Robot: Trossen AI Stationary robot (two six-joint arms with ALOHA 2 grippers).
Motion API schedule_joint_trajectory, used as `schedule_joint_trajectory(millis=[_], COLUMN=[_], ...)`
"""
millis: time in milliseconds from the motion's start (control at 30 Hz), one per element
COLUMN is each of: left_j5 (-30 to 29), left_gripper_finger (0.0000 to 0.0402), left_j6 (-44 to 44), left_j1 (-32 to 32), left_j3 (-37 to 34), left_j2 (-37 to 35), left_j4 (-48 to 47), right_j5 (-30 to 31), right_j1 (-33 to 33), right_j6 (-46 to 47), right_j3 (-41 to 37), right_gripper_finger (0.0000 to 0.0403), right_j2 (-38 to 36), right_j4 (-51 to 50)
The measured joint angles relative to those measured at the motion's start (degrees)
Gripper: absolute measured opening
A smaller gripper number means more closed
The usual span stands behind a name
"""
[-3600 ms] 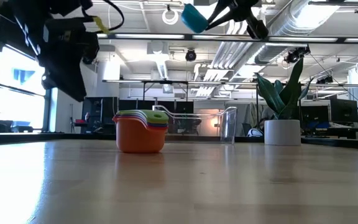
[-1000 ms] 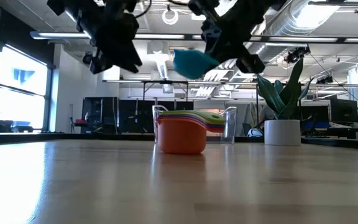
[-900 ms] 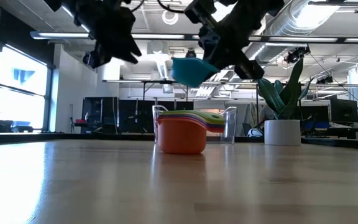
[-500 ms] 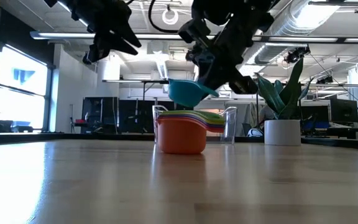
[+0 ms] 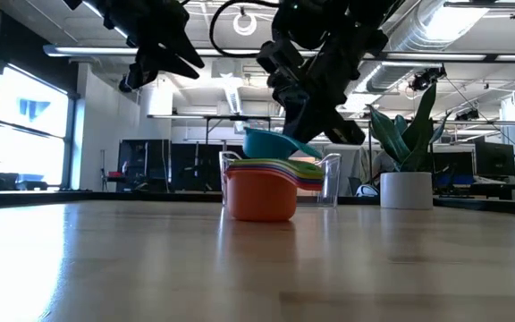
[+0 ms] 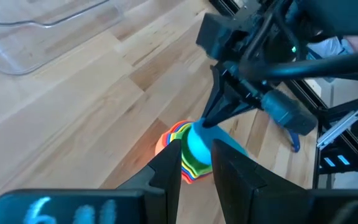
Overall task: Nest measuring cups in basket
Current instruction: Stack the light blue measuring cup on top of the green measuring cup, then stack the purple measuring on the top of the light blue measuring cup
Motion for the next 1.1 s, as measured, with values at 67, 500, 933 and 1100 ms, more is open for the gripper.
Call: schedule_joint_trajectory(millis=[67,500,933,1100], left_j5=[-0.04,-0.19,-0.17,0.3], left_gripper_finger=[0.0078,0.0078,0.0078,0.0078], left_j6=[-0.02,-0.97,-0.87,-0.84], left_j1=[0.0,0.0,-0.02,-0.02], left_j3=[-0.02,-0.02,-0.02,-0.02], left_j2=[0.0,0.0,0.0,0.0], left_j4=[-0.04,-0.34,-0.47,-0.49], right_j5=[-0.05,0.12,1.38,0.22], right_j1=[0.0,0.0,0.04,0.0], right_j6=[-0.55,-2.52,-2.91,-0.68], right_j3=[0.0,0.0,0.0,0.0], right_gripper_finger=[0.0,0.0,0.0068,0.0078], right_j2=[0.27,0.16,0.16,-0.52], right_j4=[0.07,-0.05,0.01,-0.01])
